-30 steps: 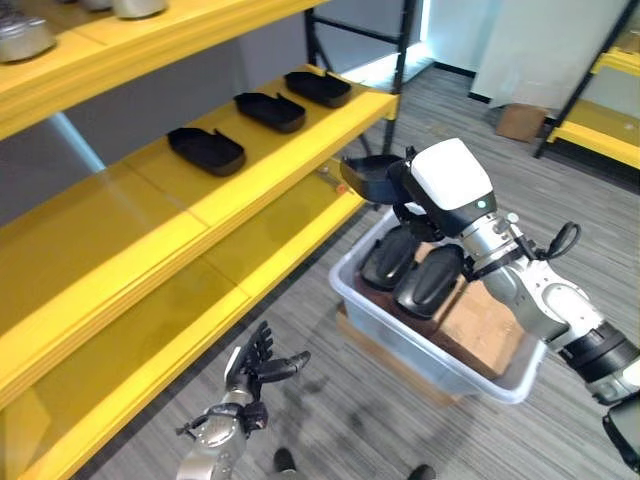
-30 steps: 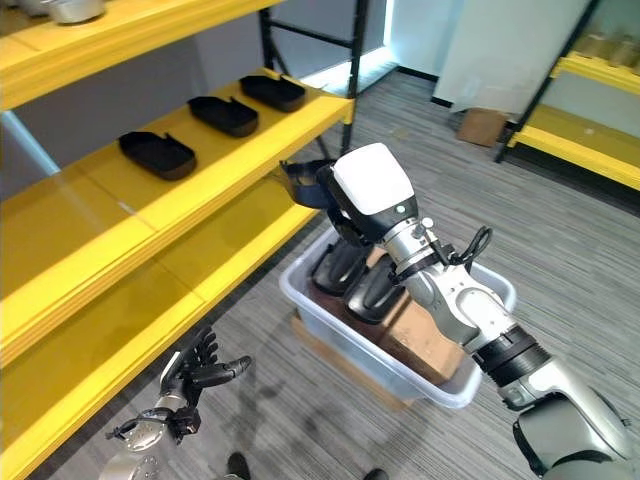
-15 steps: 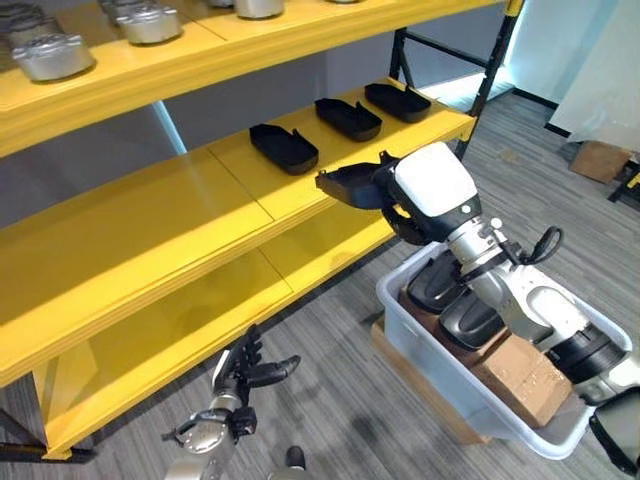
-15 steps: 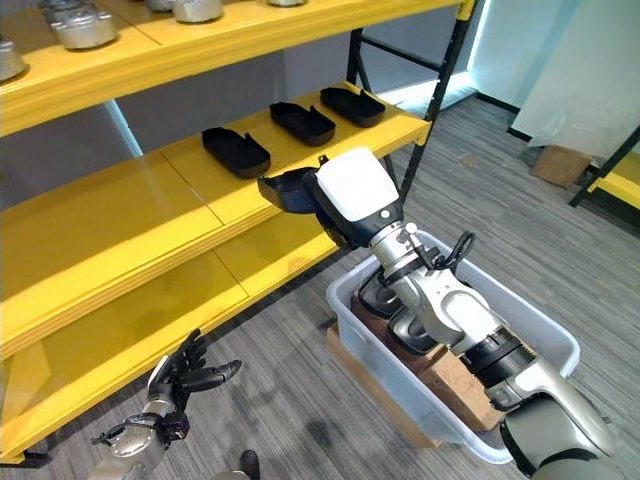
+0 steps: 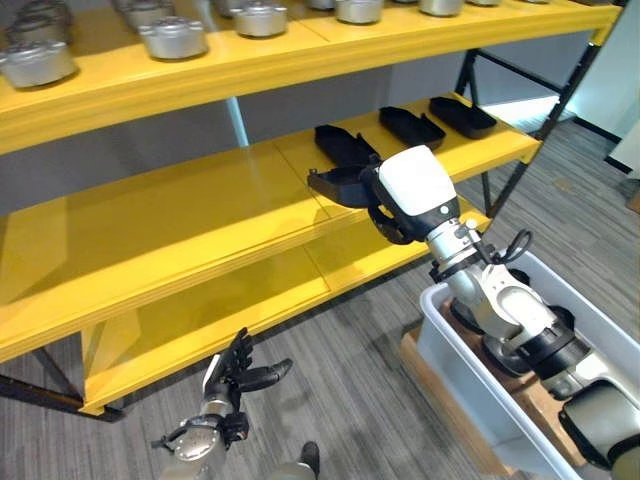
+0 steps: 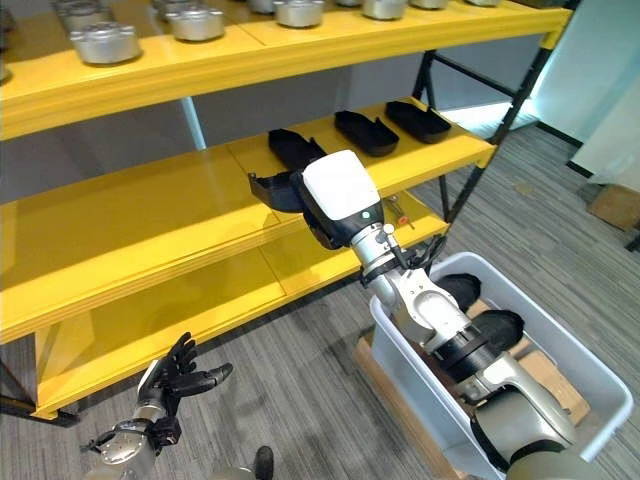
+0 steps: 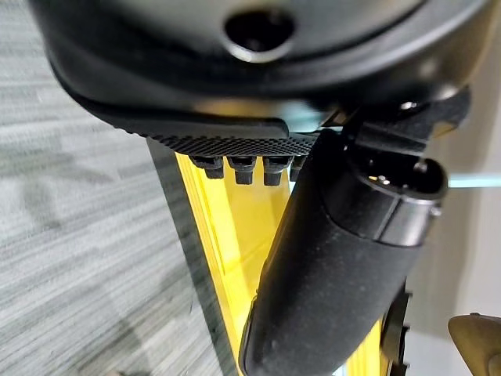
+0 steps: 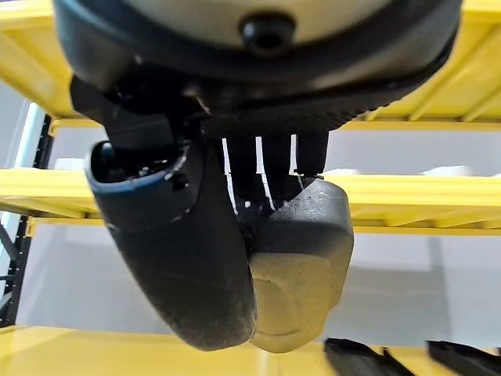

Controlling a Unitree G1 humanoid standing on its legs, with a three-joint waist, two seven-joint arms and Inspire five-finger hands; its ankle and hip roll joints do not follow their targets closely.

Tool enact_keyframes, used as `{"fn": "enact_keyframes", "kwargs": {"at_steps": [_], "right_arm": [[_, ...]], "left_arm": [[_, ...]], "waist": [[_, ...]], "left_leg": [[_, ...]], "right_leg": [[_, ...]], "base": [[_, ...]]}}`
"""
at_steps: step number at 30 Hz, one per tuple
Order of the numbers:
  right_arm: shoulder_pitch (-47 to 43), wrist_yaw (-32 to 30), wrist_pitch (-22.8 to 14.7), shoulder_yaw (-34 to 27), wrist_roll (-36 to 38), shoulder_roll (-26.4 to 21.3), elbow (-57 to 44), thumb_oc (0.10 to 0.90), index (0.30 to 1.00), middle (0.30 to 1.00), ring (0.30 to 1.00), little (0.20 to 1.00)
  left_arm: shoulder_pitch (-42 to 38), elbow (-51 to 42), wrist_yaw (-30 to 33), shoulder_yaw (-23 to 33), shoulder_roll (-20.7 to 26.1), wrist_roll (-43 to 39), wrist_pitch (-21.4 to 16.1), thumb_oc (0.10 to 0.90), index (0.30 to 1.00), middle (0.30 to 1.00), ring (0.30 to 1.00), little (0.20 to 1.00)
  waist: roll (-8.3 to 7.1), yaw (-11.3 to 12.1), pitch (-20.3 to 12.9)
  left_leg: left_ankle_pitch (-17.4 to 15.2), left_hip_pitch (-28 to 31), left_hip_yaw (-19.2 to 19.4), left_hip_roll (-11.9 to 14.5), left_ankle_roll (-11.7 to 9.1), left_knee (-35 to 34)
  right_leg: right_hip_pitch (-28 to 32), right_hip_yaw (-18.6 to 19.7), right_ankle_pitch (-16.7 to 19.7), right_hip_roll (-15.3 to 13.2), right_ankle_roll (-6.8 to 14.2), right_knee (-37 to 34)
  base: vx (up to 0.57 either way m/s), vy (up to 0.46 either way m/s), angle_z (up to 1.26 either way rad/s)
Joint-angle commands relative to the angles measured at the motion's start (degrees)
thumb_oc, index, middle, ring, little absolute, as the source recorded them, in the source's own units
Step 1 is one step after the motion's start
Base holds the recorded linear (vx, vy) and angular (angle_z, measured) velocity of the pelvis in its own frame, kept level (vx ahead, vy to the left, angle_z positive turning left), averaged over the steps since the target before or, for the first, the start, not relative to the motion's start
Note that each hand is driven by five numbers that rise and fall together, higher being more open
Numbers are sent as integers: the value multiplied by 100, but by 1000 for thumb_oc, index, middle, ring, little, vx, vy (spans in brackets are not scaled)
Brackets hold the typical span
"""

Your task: Move parts from the plastic box to the shelf.

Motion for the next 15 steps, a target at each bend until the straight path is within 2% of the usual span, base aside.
{"fn": "enact_keyframes", "kwargs": {"at_steps": [1, 2, 3, 4, 7, 9, 10, 11, 12, 13, 15], "right_arm": [[-1461, -463, -16, -141, -55, -125, 138, 400, 300, 300, 300, 300], [-1401, -457, -51, -170, 12, -210, 86, 400, 300, 300, 300, 300], [-1404, -455, -51, -170, 13, -220, 82, 400, 300, 300, 300, 300], [-1384, -479, -94, -194, 120, -223, 59, 400, 300, 300, 300, 300], [-1342, -517, -180, -230, 266, -242, 51, 400, 300, 300, 300, 300], [-1374, -513, -212, -216, 280, -294, 29, 400, 300, 300, 300, 300], [-1373, -500, -216, -203, 254, -325, 5, 400, 300, 300, 300, 300], [-1338, -460, -218, -231, 204, -396, -110, 400, 300, 300, 300, 300], [-1193, -454, -227, -330, 258, -378, -163, 400, 300, 300, 300, 300], [-1131, -453, -265, -365, 323, -361, -142, 400, 300, 300, 300, 300], [-1121, -426, -330, -374, 431, -331, -190, 400, 300, 300, 300, 300]], "left_arm": [[-390, -539, 109, -84, 269, 180, -542, 900, 1000, 1000, 1000, 1000], [-479, -433, 123, -173, 274, 177, -526, 900, 1000, 1000, 1000, 1000], [-492, -426, 122, -178, 267, 177, -530, 900, 1000, 1000, 1000, 1000], [-593, -409, 86, -248, 273, 265, -495, 900, 1000, 1000, 1000, 1000], [-707, -375, 19, -359, 308, 481, -492, 900, 1000, 1000, 1000, 1000], [-801, -335, 23, -392, 321, 525, -502, 900, 1000, 1000, 1000, 1000], [-840, -335, 52, -376, 314, 522, -525, 900, 1000, 1000, 1000, 1000], [-861, -328, 79, -318, 301, 509, -551, 900, 1000, 1000, 1000, 1000], [-866, -278, 76, -299, 237, 485, -553, 900, 1000, 1000, 1000, 1000], [-851, -283, 56, -304, 194, 521, -568, 900, 1000, 1000, 1000, 1000], [-754, -317, 31, -268, 156, 480, -551, 900, 1000, 1000, 1000, 1000]], "waist": [[113, 45, -428], [219, -146, -344], [221, -125, -362], [265, -215, -259], [261, -334, -208], [254, -497, -149], [261, -577, -118], [174, -674, -99], [82, -694, -130], [19, -706, -165], [38, -701, -280]], "left_leg": [[-396, 299, -37, -49, 115, -185], [-349, 322, -312, -29, 142, -185], [-331, 288, -294, -17, 134, -185], [-360, 358, -417, -47, 137, -185], [-402, 364, -592, -51, 65, -185], [-430, 399, -742, -12, -32, -185], [-511, 473, -801, 47, -99, -185], [-608, 584, -877, 91, -179, -185], [-717, 717, -955, 117, -226, -185], [-683, 715, -958, 105, -238, -185], [-685, 737, -1028, 216, -281, -185]], "right_leg": [[-824, 1635, 215, 423, 592, 506], [-1291, 2518, -300, 1113, 348, 838], [-1348, 2534, -303, 1122, 321, 863], [-1729, 2528, -605, 1413, 177, 870], [-1811, 2434, -526, 1384, 213, 413], [-2050, 2805, -269, 1363, 332, -41], [-2134, 3129, -159, 1394, 398, -380], [-2199, 3485, 61, 1412, 472, -783], [-1997, 3499, -31, 1506, 457, -944], [-1930, 3489, -7, 1528, 441, -967], [-1815, 3378, -108, 1657, 393, -958]], "base": [[54, 105, 85], [25, 66, 74], [72, 112, 85], [62, 13, 50], [69, -56, 42], [134, -152, 61], [248, -203, 75], [338, -256, 83], [288, -278, 72], [231, -248, 57], [202, -212, 63]]}}
